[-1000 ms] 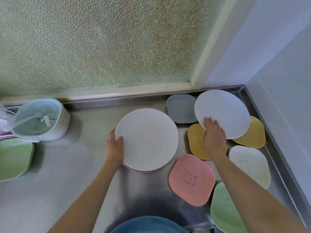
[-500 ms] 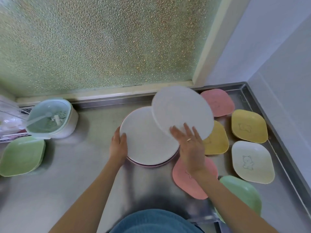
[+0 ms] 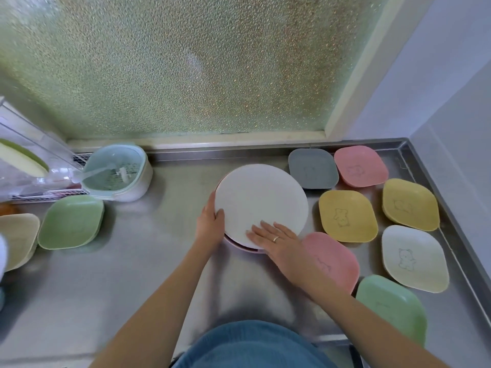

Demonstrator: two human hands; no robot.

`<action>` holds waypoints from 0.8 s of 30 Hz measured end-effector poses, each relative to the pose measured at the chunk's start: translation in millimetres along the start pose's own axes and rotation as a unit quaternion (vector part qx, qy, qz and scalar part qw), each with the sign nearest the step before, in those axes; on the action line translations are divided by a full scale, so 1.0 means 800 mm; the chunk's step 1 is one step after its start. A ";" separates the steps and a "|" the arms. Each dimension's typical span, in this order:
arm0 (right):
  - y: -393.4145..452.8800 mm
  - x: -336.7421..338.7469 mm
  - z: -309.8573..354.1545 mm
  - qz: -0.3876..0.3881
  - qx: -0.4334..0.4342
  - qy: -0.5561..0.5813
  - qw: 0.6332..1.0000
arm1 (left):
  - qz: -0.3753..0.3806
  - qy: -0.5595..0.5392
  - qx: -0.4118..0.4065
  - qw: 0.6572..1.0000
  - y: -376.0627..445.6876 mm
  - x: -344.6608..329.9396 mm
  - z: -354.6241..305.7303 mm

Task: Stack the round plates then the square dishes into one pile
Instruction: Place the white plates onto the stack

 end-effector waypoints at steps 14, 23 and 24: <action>0.031 0.027 -0.081 -0.079 -0.443 0.359 0.817 | 0.034 -0.070 0.056 0.995 -0.001 0.000 0.003; 0.051 0.026 -0.060 -0.057 -0.419 0.317 0.849 | -0.014 -0.071 0.085 0.994 -0.008 0.011 0.020; 0.056 0.024 -0.051 -0.058 -0.405 0.322 0.854 | -0.027 -0.068 0.089 0.993 -0.012 0.019 0.026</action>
Point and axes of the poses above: each hand's wrist, its own y-axis towards the middle knuckle, its own x-axis out of the back of the hand, z = x × y, the point moved 1 cm from there along y, towards the middle knuckle, and after that the axes turned 1 degree about -y, right-handed, at the moved point
